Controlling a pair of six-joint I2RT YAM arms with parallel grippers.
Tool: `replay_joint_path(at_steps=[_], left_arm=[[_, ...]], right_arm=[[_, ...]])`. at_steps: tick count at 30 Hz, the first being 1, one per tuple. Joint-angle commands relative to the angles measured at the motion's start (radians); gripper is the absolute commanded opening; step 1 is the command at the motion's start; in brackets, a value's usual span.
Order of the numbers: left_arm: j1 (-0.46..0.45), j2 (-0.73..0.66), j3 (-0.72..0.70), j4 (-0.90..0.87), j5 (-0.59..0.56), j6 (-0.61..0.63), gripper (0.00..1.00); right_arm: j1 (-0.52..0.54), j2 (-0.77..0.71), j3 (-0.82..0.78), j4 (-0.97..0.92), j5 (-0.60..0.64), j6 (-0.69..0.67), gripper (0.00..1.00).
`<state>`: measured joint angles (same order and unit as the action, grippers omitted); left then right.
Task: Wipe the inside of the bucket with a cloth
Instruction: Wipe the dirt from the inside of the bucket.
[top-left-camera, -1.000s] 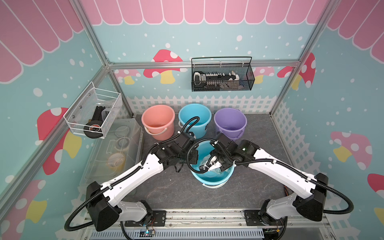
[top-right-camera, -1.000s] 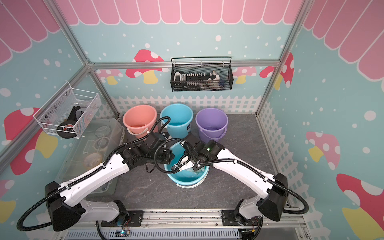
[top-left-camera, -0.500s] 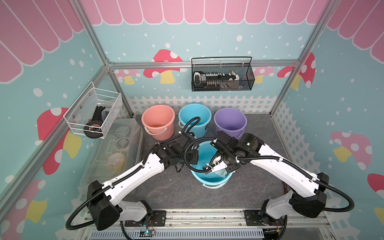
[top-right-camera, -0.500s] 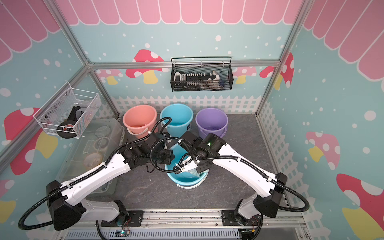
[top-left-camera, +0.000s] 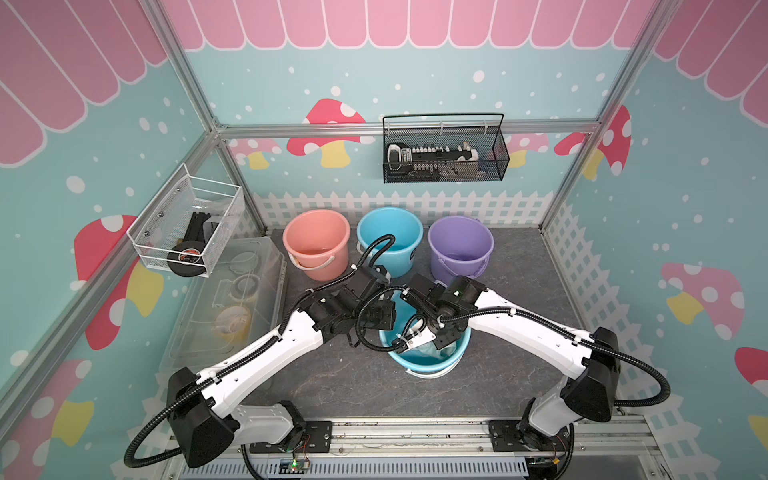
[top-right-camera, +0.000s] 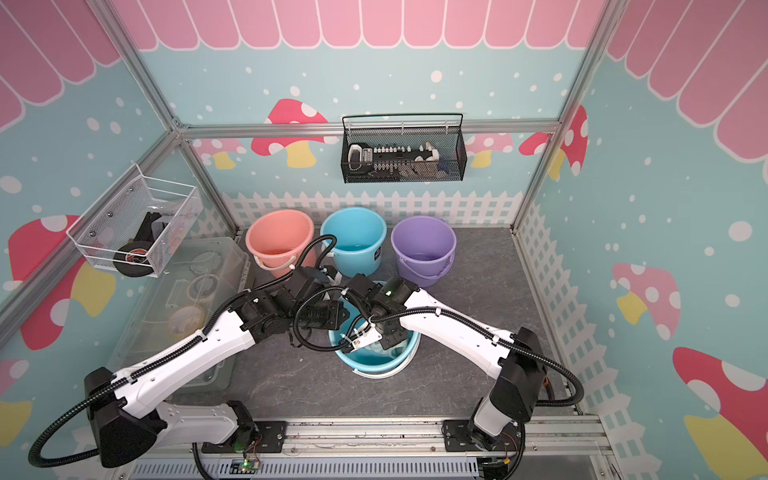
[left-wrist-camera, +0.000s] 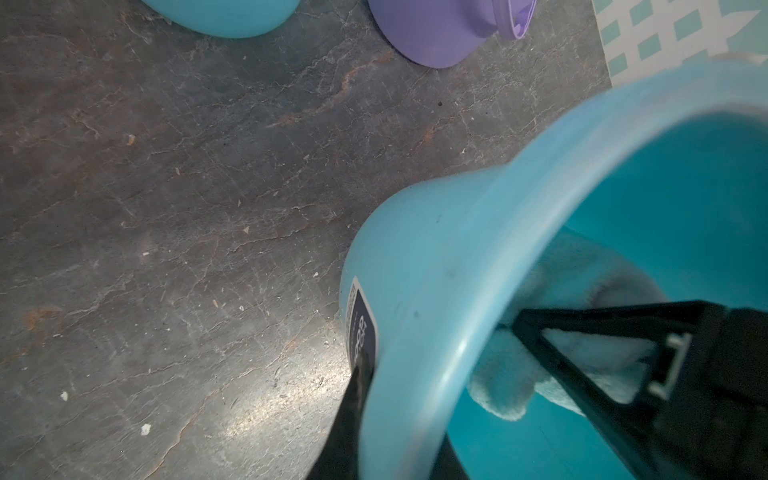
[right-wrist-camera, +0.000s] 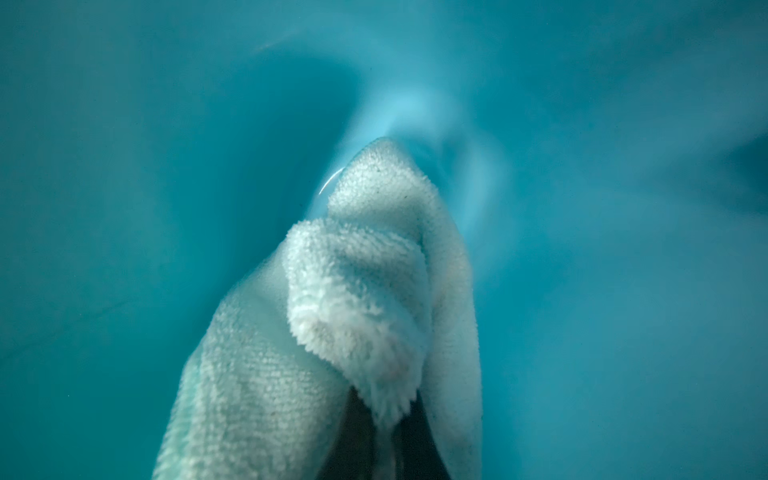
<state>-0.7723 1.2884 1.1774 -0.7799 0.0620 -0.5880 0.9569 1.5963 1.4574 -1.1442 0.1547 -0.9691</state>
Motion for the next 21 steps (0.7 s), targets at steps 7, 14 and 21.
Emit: replay_joint_path(at_steps=[7, 14, 21], left_arm=[[-0.002, -0.044, -0.001, 0.088, 0.032, -0.029, 0.00], [-0.002, -0.028, -0.014, 0.091, -0.025, -0.021, 0.00], [0.009, -0.004, -0.031, 0.098, -0.104, 0.009, 0.00]], right_arm=[[-0.079, -0.015, -0.250, 0.339, -0.141, 0.015, 0.00], [-0.095, -0.074, -0.275, 0.426, -0.195, 0.115, 0.00], [-0.093, -0.168, -0.148, 0.301, -0.203, 0.388, 0.00]])
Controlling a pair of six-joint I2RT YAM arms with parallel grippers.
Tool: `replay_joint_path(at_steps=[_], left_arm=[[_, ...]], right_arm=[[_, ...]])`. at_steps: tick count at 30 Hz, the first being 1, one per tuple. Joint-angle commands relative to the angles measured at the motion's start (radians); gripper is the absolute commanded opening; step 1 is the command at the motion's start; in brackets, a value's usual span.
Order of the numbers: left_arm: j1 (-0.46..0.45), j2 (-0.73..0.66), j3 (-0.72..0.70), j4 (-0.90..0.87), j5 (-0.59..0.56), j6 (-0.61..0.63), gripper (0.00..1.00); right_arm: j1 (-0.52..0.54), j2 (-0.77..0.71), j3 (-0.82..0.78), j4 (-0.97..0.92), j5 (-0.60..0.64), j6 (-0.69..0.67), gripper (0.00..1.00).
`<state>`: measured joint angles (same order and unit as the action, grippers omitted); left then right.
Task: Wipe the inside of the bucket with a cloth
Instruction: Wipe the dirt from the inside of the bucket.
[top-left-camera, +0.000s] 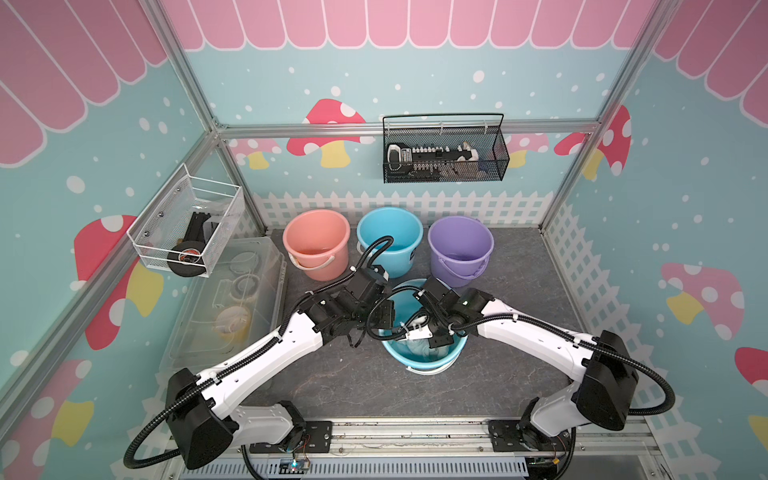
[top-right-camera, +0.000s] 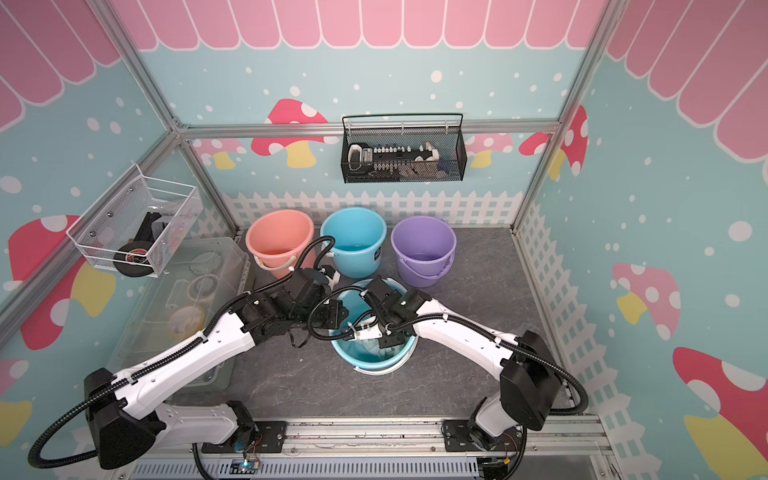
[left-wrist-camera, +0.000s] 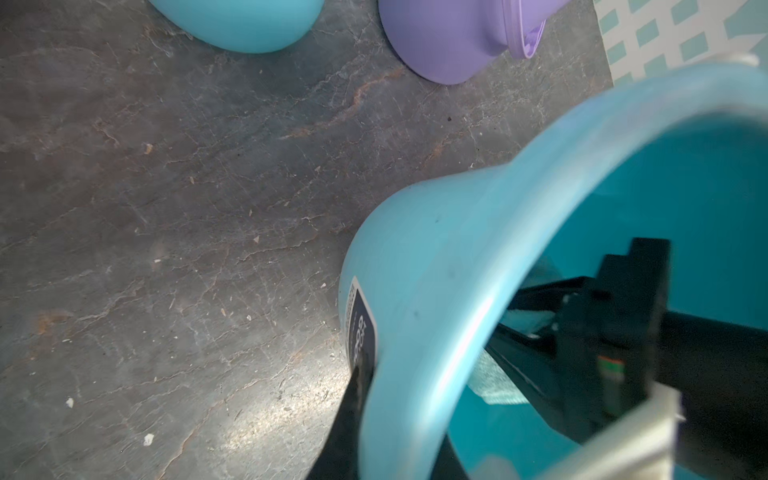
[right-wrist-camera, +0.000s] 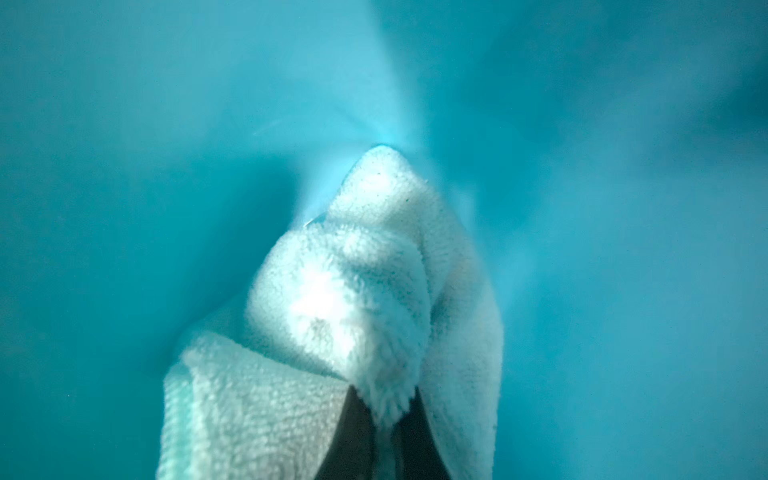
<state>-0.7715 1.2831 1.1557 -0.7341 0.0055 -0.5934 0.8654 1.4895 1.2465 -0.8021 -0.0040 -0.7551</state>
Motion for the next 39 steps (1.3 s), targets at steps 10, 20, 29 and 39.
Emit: replay_joint_path(at_steps=[10, 20, 29, 39], left_arm=[[0.053, 0.025, -0.027, 0.062, -0.082, 0.027, 0.00], [0.056, 0.036, -0.052, 0.076, -0.060, 0.023, 0.00], [0.057, 0.073, -0.035, 0.078, -0.056, 0.004, 0.00], [0.058, 0.091, -0.020, 0.107, -0.005, 0.003, 0.00]], right_arm=[[-0.001, -0.239, 0.117, -0.134, -0.046, 0.638, 0.00], [-0.001, -0.121, 0.241, -0.324, -0.013, 0.946, 0.00], [-0.002, 0.055, 0.226, -0.351, -0.264, 1.114, 0.00], [-0.008, 0.159, 0.090, -0.178, -0.279, 1.199, 0.00]])
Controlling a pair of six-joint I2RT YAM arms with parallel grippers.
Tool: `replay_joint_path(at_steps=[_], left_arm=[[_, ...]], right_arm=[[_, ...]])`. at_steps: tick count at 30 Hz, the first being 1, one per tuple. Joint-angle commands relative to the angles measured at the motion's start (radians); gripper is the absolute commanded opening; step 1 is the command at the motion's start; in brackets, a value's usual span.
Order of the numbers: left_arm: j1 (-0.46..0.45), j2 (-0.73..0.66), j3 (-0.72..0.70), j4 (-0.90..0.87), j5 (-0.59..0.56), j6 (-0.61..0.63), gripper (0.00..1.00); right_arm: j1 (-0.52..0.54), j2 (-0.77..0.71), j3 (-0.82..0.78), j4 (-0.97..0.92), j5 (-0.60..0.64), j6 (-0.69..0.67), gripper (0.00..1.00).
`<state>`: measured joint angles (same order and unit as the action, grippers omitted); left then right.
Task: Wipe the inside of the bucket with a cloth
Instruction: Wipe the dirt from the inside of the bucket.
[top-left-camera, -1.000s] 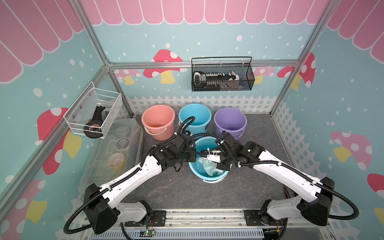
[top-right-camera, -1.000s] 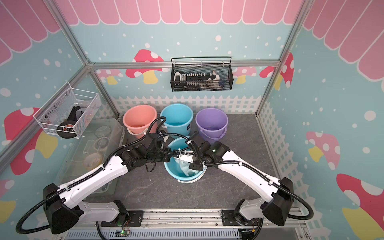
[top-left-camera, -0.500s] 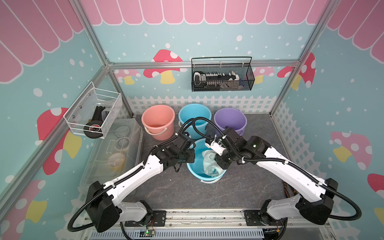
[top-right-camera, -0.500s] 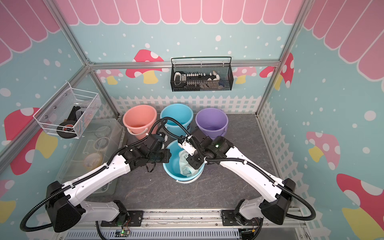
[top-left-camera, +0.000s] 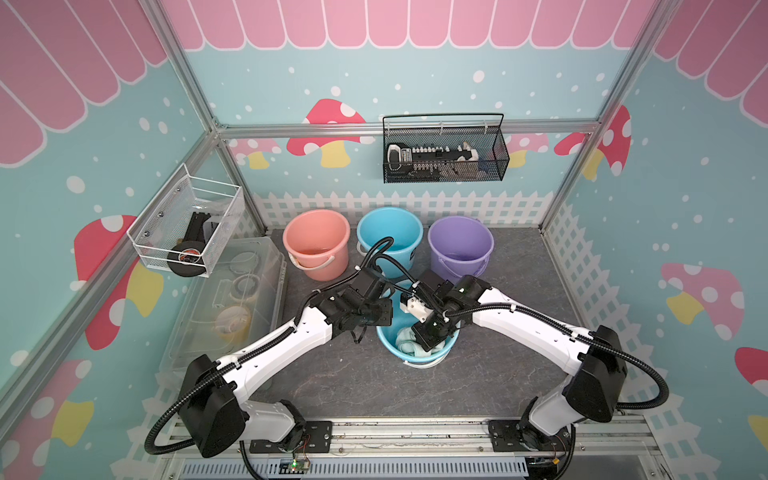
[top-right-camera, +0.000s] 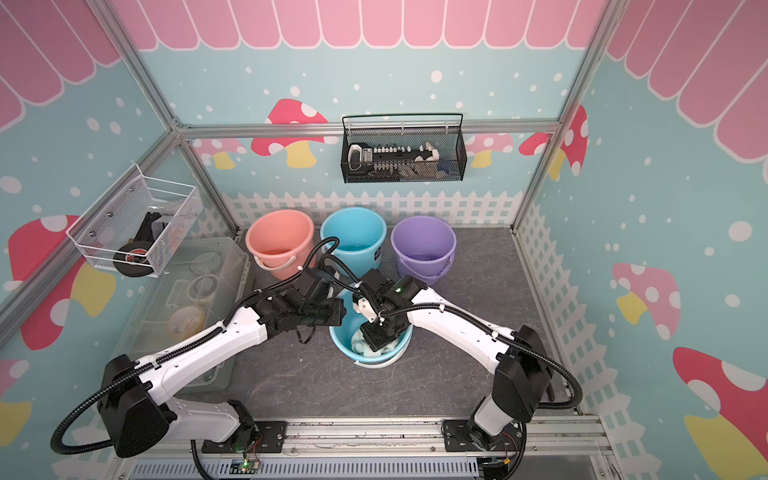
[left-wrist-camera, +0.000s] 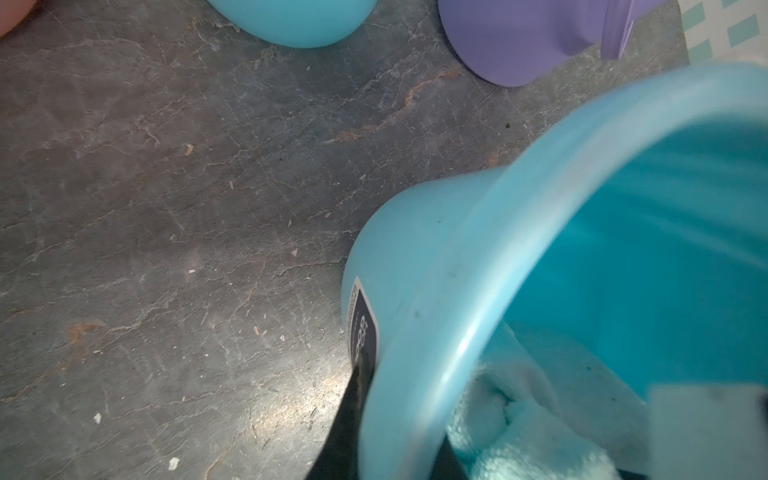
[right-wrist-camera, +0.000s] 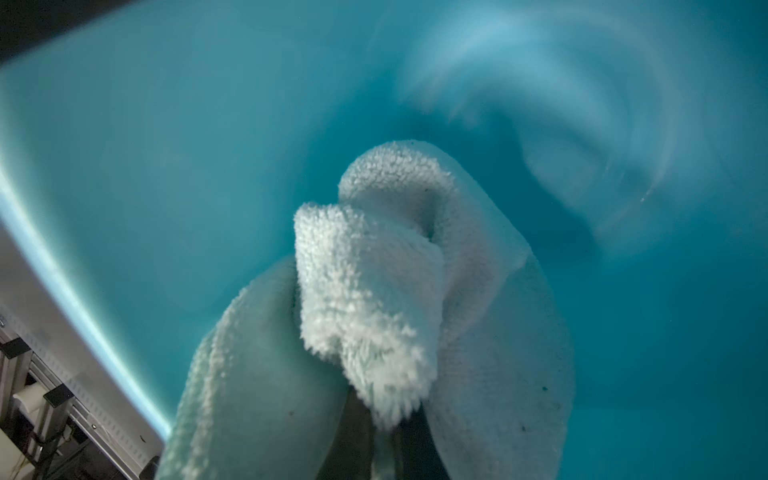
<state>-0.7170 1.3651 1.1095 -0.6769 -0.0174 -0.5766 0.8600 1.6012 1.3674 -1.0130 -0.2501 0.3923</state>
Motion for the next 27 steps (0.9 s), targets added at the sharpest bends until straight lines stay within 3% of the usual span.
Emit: replay_joint_path(at_steps=[1, 8, 16, 20, 23, 27], left_arm=[[0.003, 0.009, 0.028, 0.052, 0.025, -0.012, 0.00], [0.004, -0.006, 0.025, 0.054, 0.025, -0.002, 0.00], [0.003, -0.009, 0.009, 0.059, 0.061, 0.007, 0.00], [0.004, -0.015, 0.007, 0.060, 0.060, 0.015, 0.00], [0.003, -0.023, 0.005, 0.060, 0.047, 0.017, 0.00], [0.004, -0.019, 0.007, 0.060, 0.044, 0.017, 0.00]], right_arm=[[-0.003, 0.068, -0.034, 0.049, -0.031, 0.053, 0.00], [-0.015, 0.164, -0.073, 0.148, 0.054, 0.075, 0.00], [-0.016, 0.284, -0.084, 0.198, 0.301, 0.069, 0.00], [-0.017, 0.332, -0.066, 0.165, 0.348, 0.057, 0.00], [-0.016, 0.330, -0.062, 0.155, 0.281, 0.037, 0.00], [-0.016, 0.308, -0.059, 0.171, 0.059, 0.031, 0.00]])
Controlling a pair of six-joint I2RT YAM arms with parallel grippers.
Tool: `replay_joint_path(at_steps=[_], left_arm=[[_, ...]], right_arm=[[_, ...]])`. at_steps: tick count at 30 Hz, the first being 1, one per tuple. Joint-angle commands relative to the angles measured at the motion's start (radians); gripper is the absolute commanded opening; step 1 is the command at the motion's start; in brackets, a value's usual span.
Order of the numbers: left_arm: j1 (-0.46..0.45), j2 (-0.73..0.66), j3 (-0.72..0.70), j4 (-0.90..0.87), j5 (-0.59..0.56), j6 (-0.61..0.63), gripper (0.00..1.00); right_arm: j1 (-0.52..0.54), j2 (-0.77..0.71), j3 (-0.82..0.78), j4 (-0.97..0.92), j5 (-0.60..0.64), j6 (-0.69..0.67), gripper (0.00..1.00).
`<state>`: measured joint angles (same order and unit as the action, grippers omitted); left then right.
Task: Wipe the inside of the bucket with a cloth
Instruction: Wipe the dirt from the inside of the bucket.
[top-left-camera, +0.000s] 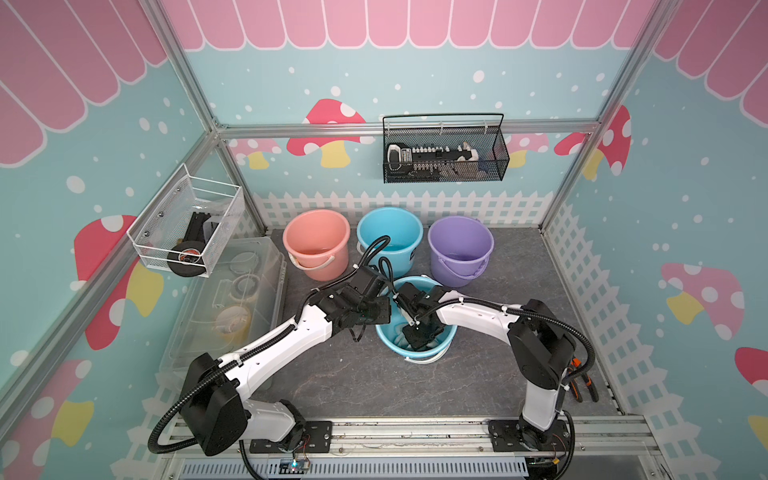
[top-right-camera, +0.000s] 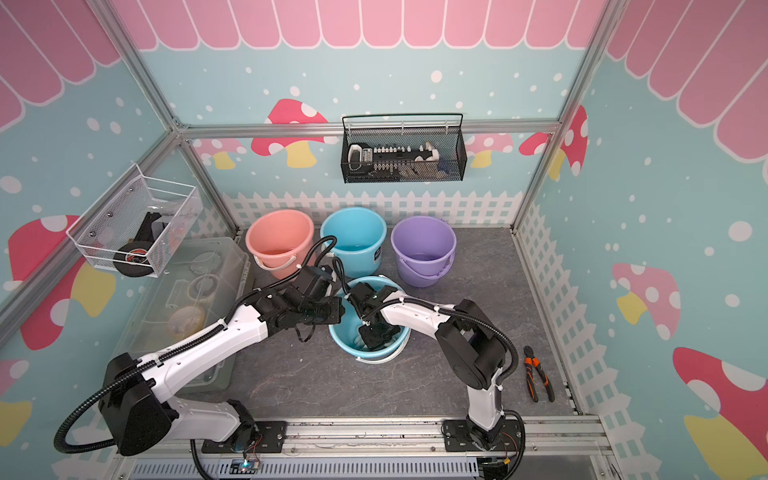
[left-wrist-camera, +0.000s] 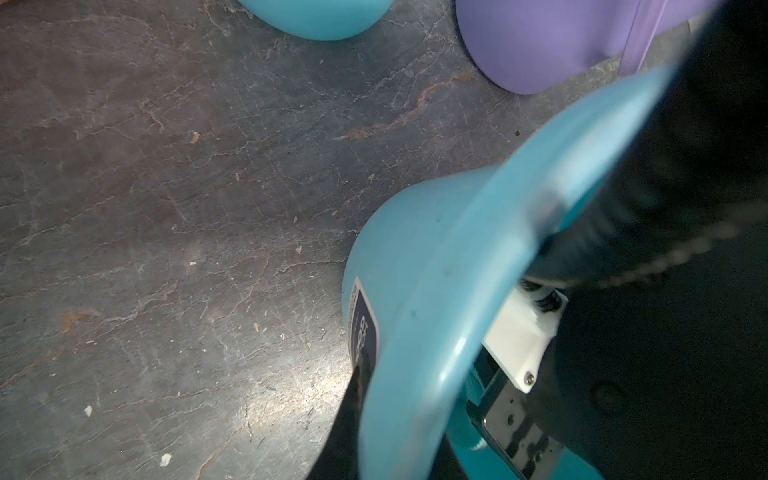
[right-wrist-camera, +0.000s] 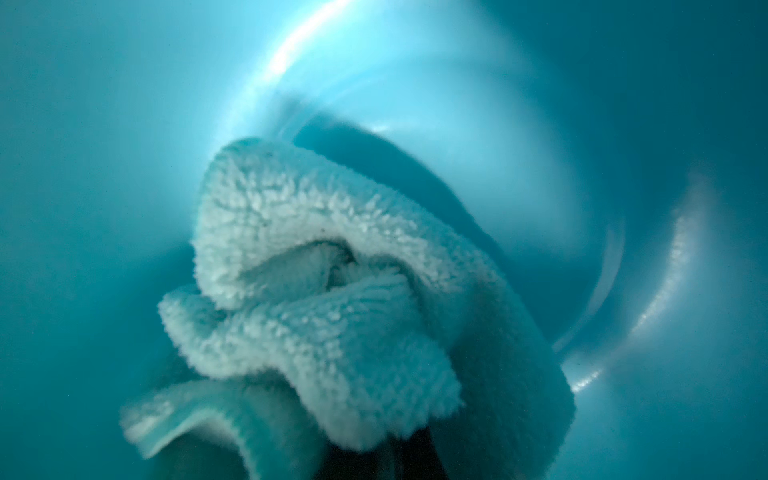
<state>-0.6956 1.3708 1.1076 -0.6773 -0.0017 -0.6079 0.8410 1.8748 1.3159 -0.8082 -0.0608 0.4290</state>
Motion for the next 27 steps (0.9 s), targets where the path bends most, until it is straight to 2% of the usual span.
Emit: replay_joint_path(at_steps=[1, 6, 13, 19, 23, 27], left_arm=[[-0.018, -0.025, 0.006, 0.062, 0.027, 0.048, 0.00], [-0.019, -0.027, 0.005, 0.065, 0.012, 0.046, 0.00], [-0.018, -0.024, 0.003, 0.065, 0.002, 0.040, 0.00], [-0.018, -0.023, 0.002, 0.065, -0.001, 0.019, 0.00], [-0.018, -0.018, 0.004, 0.065, 0.003, 0.007, 0.00], [-0.018, -0.020, 0.002, 0.065, 0.009, 0.002, 0.00]], right_arm=[[0.003, 0.032, -0.008, -0.023, -0.186, 0.001, 0.00], [0.003, -0.062, -0.003, 0.016, -0.369, 0.037, 0.00], [-0.005, -0.184, 0.000, 0.043, -0.497, 0.103, 0.00], [-0.023, -0.277, -0.016, 0.080, -0.547, 0.184, 0.00], [-0.035, -0.318, -0.049, 0.170, -0.572, 0.293, 0.00], [-0.046, -0.340, -0.100, 0.301, -0.531, 0.414, 0.00]])
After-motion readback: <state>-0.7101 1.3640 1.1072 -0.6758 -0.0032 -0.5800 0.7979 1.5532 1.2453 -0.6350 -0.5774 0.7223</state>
